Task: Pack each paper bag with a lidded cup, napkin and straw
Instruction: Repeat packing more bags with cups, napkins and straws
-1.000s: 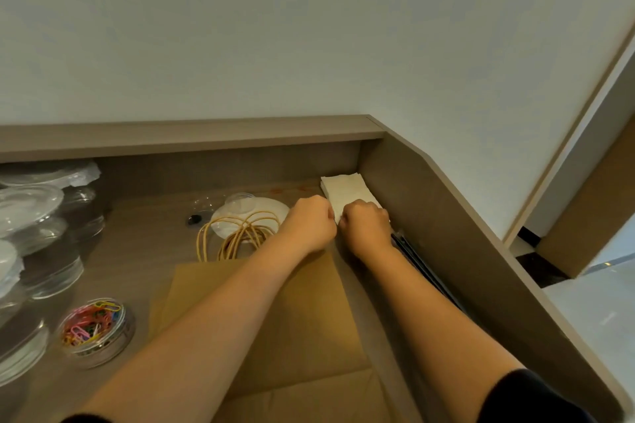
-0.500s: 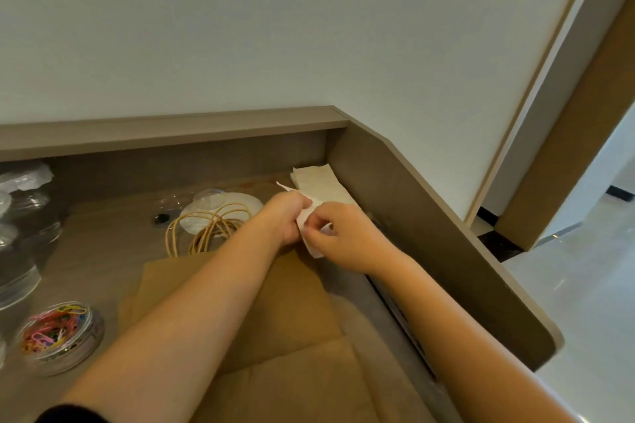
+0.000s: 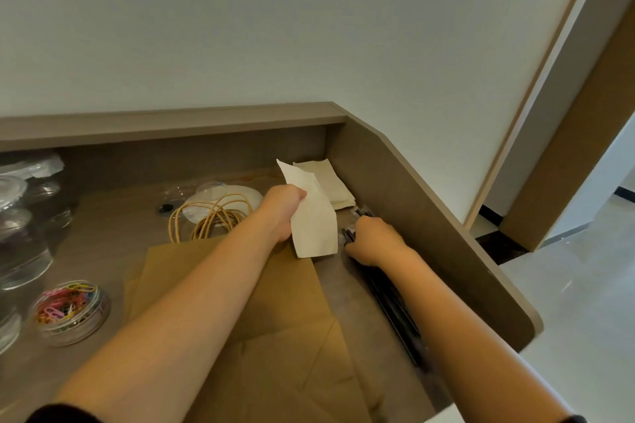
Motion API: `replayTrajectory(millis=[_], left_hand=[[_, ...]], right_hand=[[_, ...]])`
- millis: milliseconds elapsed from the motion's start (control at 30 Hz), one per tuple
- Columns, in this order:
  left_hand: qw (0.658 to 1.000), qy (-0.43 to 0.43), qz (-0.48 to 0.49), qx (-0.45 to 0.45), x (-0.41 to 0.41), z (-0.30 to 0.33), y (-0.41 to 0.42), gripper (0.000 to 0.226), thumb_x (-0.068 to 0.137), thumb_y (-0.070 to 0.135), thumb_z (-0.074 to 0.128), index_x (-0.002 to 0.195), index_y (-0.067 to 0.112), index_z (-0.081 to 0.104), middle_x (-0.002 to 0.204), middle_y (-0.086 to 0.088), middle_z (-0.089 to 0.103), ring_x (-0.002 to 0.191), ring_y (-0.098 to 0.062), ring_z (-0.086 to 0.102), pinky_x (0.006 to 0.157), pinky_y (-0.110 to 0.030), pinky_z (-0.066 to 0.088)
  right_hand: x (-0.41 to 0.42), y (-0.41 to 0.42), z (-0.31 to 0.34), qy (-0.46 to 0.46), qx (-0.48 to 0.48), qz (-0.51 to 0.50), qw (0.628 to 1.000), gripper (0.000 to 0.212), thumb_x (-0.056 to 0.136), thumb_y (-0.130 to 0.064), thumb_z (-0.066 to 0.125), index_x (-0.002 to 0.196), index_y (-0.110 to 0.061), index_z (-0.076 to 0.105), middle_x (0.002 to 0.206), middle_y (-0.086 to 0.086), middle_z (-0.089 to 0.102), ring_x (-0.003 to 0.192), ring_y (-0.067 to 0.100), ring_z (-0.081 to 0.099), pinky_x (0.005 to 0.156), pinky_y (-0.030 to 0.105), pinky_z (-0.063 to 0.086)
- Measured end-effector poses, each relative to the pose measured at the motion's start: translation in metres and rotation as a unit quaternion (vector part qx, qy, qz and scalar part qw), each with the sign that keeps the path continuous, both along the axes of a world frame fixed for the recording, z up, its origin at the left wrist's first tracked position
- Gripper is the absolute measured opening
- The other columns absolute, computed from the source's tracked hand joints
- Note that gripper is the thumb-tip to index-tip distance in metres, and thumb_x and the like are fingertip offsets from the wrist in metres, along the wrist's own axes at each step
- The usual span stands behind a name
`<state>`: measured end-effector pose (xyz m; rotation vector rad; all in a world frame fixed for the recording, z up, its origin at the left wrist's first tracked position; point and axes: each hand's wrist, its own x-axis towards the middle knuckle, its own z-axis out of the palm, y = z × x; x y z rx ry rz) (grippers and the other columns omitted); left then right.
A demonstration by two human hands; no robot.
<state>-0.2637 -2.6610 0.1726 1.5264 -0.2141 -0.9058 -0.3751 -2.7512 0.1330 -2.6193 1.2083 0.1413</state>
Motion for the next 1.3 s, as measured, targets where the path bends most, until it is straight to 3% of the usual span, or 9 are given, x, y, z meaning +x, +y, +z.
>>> replayTrajectory(millis=[167, 367, 467, 633, 700, 800, 967, 1167, 1300], left_hand=[[1.000, -0.009, 0.006, 0.008, -0.004, -0.001, 0.004, 0.014, 0.098, 0.010, 0.045, 0.110, 0.013, 0.039, 0.109, -0.010, 0.052, 0.097, -0.025, 0.051, 0.084, -0.037, 0.042], [1.000, -0.014, -0.001, 0.020, -0.010, -0.001, 0.006, 0.016, 0.098, 0.011, 0.046, 0.111, 0.013, 0.038, 0.113, -0.010, 0.052, 0.105, -0.027, 0.051, 0.087, -0.038, 0.041], [1.000, -0.011, 0.000, 0.018, -0.015, -0.002, 0.006, 0.015, 0.098, 0.011, 0.046, 0.111, 0.012, 0.038, 0.110, -0.010, 0.052, 0.100, -0.026, 0.051, 0.086, -0.038, 0.041], [1.000, -0.013, -0.002, 0.012, -0.021, -0.004, 0.006, 0.019, 0.098, 0.011, 0.044, 0.117, 0.010, 0.040, 0.108, -0.010, 0.052, 0.099, -0.026, 0.051, 0.086, -0.039, 0.041], [1.000, -0.016, -0.002, 0.013, -0.022, -0.004, 0.005, 0.020, 0.098, 0.011, 0.044, 0.118, 0.010, 0.041, 0.109, -0.010, 0.053, 0.099, -0.026, 0.052, 0.085, -0.038, 0.041], [1.000, -0.019, -0.006, 0.013, -0.021, -0.005, 0.004, 0.019, 0.098, 0.012, 0.045, 0.116, 0.010, 0.041, 0.106, -0.010, 0.054, 0.099, -0.026, 0.053, 0.084, -0.038, 0.042], [0.997, 0.009, -0.047, -0.054, -0.027, -0.001, 0.007, 0.018, 0.097, 0.013, 0.046, 0.115, 0.009, 0.047, 0.098, -0.009, 0.060, 0.091, -0.024, 0.059, 0.076, -0.036, 0.047], [0.976, -0.063, -0.126, -0.164, -0.040, 0.009, 0.035, 0.028, 0.093, 0.002, 0.048, 0.118, 0.012, 0.055, 0.090, -0.009, 0.064, 0.083, -0.022, 0.064, 0.081, -0.038, 0.054], [0.971, -0.118, -0.105, -0.178, -0.050, 0.020, 0.083, 0.022, 0.091, 0.002, 0.053, 0.099, 0.022, 0.058, 0.092, -0.003, 0.067, 0.081, -0.015, 0.067, 0.069, -0.028, 0.057]], right_hand=[[0.002, 0.005, -0.005, 0.023, -0.052, 0.023, 0.998, 0.026, 0.094, -0.012, 0.047, 0.070, -0.013, 0.038, 0.071, 0.002, 0.043, 0.071, 0.018, 0.049, 0.058, 0.027, 0.040], [-0.001, 0.004, -0.005, 0.012, -0.057, 0.029, 0.998, 0.015, 0.094, -0.007, 0.046, 0.105, -0.005, 0.056, 0.074, 0.004, 0.047, 0.072, 0.019, 0.049, 0.067, 0.029, 0.043], [-0.002, 0.005, -0.005, 0.020, -0.044, 0.037, 0.998, 0.020, 0.094, -0.004, 0.045, 0.111, -0.005, 0.055, 0.104, 0.010, 0.060, 0.091, 0.024, 0.059, 0.071, 0.030, 0.046], [0.002, -0.002, -0.006, 0.019, 0.004, 0.014, 1.000, 0.010, 0.096, -0.009, 0.045, 0.094, -0.005, 0.055, 0.095, 0.008, 0.057, 0.088, 0.023, 0.057, 0.066, 0.031, 0.045], [0.002, -0.005, -0.005, -0.016, 0.003, -0.001, 1.000, 0.011, 0.096, -0.012, 0.045, 0.088, -0.006, 0.051, 0.088, 0.008, 0.055, 0.087, 0.024, 0.056, 0.066, 0.032, 0.045], [0.001, -0.010, 0.008, -0.141, 0.006, -0.019, 0.990, 0.021, 0.098, -0.014, 0.044, 0.116, -0.006, 0.047, 0.109, 0.012, 0.059, 0.094, 0.025, 0.059, 0.069, 0.031, 0.045], [0.004, -0.008, 0.037, -0.391, 0.153, 0.006, 0.908, 0.034, 0.096, -0.023, 0.050, 0.129, -0.013, 0.048, 0.094, -0.001, 0.059, 0.075, 0.006, 0.054, 0.067, 0.016, 0.044], [-0.002, 0.021, 0.055, -0.463, 0.203, 0.037, 0.862, 0.024, 0.091, -0.022, 0.060, 0.112, -0.015, 0.053, 0.077, 0.001, 0.065, 0.059, 0.006, 0.060, 0.058, 0.016, 0.050], [-0.007, 0.063, 0.071, -0.458, 0.141, 0.097, 0.873, 0.021, 0.088, -0.027, 0.063, 0.106, -0.019, 0.056, 0.087, -0.004, 0.060, 0.078, 0.009, 0.059, 0.069, 0.020, 0.048]])
